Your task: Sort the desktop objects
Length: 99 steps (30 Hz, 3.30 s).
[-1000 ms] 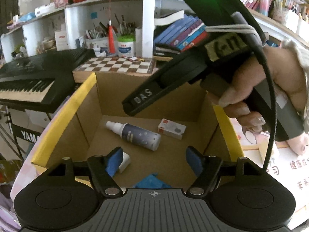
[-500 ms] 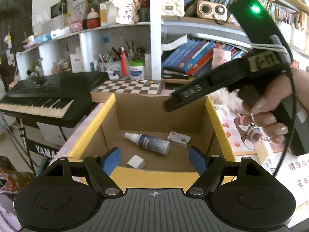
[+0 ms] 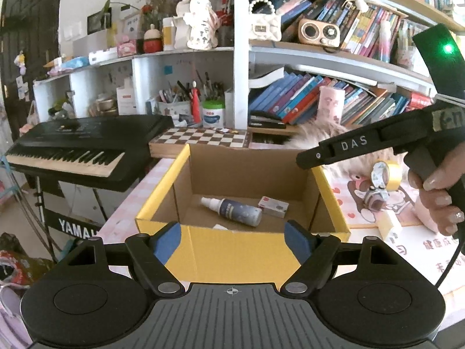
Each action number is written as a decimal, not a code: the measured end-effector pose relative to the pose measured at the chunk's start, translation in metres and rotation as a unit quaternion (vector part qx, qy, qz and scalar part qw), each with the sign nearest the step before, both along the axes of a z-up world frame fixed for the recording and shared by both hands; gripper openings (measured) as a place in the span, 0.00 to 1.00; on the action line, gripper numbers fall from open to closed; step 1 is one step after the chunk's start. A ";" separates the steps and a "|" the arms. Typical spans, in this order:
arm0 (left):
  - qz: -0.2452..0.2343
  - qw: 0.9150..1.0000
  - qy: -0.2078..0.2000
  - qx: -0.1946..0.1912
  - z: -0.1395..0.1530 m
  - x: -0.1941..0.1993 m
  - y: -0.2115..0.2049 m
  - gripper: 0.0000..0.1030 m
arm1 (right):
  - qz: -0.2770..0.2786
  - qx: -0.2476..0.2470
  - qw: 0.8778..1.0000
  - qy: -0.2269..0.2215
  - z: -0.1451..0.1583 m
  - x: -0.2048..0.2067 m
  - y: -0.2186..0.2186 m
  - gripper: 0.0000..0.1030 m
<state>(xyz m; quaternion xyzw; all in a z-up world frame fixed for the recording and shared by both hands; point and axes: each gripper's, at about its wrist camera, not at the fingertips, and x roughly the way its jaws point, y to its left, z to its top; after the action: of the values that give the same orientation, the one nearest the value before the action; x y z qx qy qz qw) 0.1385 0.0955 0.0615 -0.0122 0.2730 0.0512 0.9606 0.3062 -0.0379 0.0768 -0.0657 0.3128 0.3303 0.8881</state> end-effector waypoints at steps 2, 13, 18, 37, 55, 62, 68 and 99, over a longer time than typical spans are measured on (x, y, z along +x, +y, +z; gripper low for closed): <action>-0.002 1.000 -0.002 0.000 0.001 -0.009 -0.001 0.78 | -0.004 0.004 1.000 0.000 0.000 -0.012 -0.003 0.52; 0.013 1.000 0.003 -0.004 0.000 -0.052 0.003 0.78 | -0.028 0.012 0.999 -0.017 -0.001 -0.082 -0.024 0.51; 0.015 1.000 0.008 -0.011 -0.002 -0.068 0.003 0.78 | -0.029 0.009 0.999 -0.024 -0.004 -0.111 -0.030 0.51; 0.031 0.999 0.019 -0.017 -0.018 -0.119 -0.008 0.78 | -0.118 0.023 0.992 -0.025 -0.045 -0.213 -0.049 0.51; 0.002 0.999 0.042 0.007 -0.033 -0.142 -0.023 0.84 | -0.103 -0.014 0.995 -0.014 -0.066 -0.250 -0.038 0.51; 0.003 0.999 0.045 0.010 -0.034 -0.143 -0.025 0.84 | -0.099 -0.018 0.995 -0.014 -0.067 -0.252 -0.038 0.51; -0.001 0.999 0.048 0.013 -0.035 -0.142 -0.030 0.84 | -0.101 -0.028 0.994 -0.010 -0.070 -0.254 -0.041 0.52; -0.203 0.975 0.088 0.008 -0.053 -0.105 -0.119 0.84 | -0.299 -0.045 0.952 0.053 -0.085 -0.283 -0.139 0.62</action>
<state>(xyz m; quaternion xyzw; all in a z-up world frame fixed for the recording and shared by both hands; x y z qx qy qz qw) 0.0340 -0.0236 0.0087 0.0560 0.3532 -0.1417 0.9231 0.0235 -0.1768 -0.0087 0.0083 0.3797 0.0382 0.9243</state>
